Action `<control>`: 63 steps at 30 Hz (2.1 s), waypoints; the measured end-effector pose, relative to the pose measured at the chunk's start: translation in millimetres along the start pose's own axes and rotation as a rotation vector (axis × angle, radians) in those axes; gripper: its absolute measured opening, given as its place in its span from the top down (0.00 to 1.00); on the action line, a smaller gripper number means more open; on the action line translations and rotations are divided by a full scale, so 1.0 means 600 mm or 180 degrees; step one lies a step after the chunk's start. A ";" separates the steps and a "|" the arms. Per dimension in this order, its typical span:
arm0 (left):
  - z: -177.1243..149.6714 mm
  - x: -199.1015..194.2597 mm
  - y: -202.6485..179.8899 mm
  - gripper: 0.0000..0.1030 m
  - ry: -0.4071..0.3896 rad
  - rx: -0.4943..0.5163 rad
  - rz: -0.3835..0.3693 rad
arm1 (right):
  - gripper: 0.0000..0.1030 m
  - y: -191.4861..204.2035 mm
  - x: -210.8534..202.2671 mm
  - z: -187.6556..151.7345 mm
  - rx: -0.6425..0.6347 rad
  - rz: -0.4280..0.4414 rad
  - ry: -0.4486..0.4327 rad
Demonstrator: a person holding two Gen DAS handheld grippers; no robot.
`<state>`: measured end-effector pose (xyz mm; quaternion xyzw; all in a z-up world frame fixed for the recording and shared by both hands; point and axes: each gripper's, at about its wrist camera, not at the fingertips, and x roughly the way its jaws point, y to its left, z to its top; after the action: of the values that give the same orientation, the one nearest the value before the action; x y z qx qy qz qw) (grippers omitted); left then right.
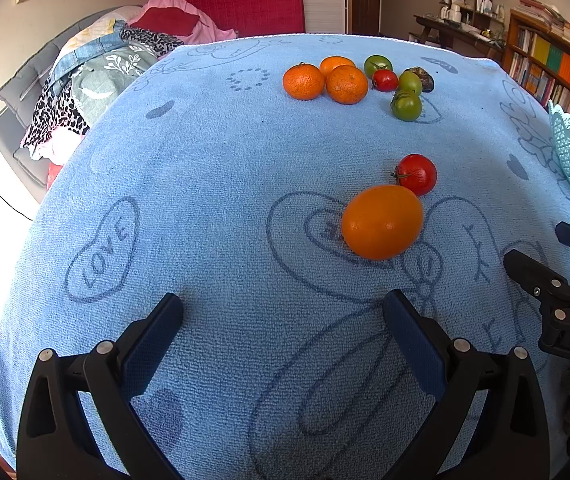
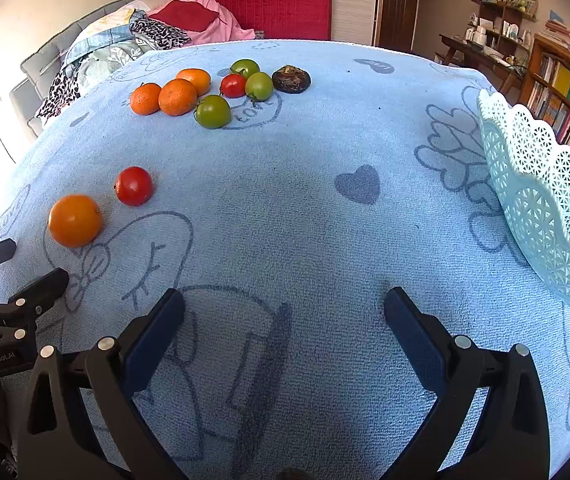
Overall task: Organize fruits
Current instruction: 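Move both tools toward the large orange and red tomato on the towel, then grasp the large orange with the left tool while the right tool grasps the red tomato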
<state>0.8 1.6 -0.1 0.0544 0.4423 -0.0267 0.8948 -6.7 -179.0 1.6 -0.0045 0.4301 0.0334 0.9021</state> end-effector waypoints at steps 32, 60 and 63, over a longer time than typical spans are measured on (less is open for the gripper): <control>0.035 -0.008 -0.021 0.05 -0.0098 0.0056 -0.0170 | 0.02 0.000 0.001 0.000 -0.0005 -0.0005 0.0015; 0.060 -0.036 -0.015 0.61 -0.0463 0.0096 -0.0644 | 0.27 0.076 -0.009 0.055 -0.0357 0.0380 -0.0073; 0.059 -0.034 -0.013 0.60 -0.0446 0.0102 -0.0642 | 0.40 0.087 0.007 0.075 -0.0394 0.0515 -0.0025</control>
<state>15.9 -10.4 36.8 0.0220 0.3814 -0.1273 0.9154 27.2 -125.0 28.0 -0.0254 0.4227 0.1326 0.8962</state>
